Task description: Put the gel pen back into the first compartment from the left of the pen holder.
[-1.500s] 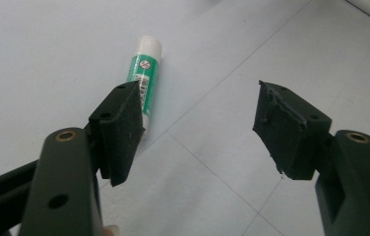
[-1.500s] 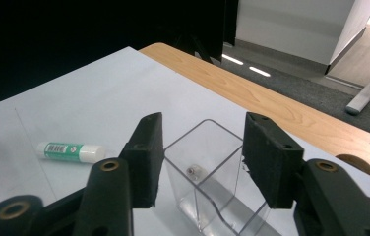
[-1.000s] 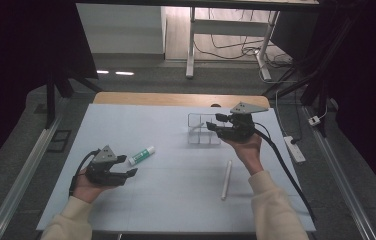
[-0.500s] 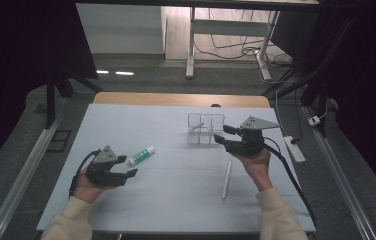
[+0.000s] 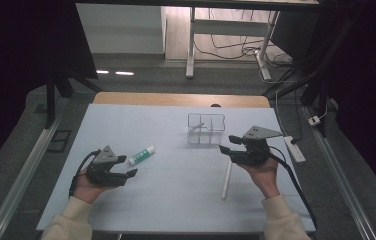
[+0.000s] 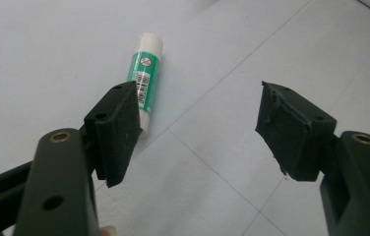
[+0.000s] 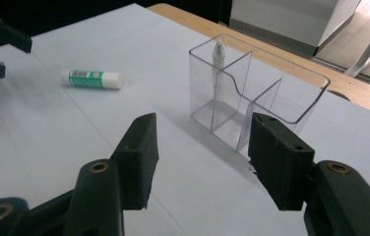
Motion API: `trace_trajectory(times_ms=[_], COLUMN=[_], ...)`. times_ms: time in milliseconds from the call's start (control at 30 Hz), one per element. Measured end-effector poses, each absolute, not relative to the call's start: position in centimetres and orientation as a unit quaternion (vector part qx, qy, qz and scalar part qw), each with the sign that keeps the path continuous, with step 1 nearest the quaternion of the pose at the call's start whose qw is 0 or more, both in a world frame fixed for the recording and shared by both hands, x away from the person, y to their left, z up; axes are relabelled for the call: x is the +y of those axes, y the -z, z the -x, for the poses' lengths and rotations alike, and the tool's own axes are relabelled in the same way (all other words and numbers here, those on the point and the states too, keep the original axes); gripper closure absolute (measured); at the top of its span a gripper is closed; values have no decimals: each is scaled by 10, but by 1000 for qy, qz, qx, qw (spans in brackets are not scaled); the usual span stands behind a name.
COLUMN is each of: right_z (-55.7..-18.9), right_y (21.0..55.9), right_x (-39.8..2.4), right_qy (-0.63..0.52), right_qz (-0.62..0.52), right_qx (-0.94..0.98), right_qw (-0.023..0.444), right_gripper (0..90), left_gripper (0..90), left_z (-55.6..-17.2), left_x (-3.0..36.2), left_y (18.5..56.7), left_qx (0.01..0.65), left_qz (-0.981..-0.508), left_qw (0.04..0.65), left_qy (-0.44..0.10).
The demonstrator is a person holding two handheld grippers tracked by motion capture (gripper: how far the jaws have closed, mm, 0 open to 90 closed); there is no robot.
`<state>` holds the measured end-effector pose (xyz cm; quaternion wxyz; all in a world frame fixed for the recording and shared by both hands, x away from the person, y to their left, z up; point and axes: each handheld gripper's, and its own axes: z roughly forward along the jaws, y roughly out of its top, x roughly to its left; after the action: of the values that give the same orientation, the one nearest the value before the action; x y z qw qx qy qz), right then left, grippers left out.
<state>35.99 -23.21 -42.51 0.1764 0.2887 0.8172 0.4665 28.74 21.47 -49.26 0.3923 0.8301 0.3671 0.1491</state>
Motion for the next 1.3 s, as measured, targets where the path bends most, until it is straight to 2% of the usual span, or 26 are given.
trace_trajectory(times_ms=[700, 1300], right_z=[-349, -345], right_y=[446, 455], right_x=[-243, -246], right_qy=[-400, -338], right_qz=[-289, -331], right_qx=[853, 870], right_qw=[169, 138], right_gripper=[378, 364], left_gripper=[325, 325], left_z=[-287, -287], left_x=[214, 215], left_y=[493, 493], left_qx=[366, 365], left_qz=[-831, -832], left_qw=[391, 391], left_qy=[-148, -150])
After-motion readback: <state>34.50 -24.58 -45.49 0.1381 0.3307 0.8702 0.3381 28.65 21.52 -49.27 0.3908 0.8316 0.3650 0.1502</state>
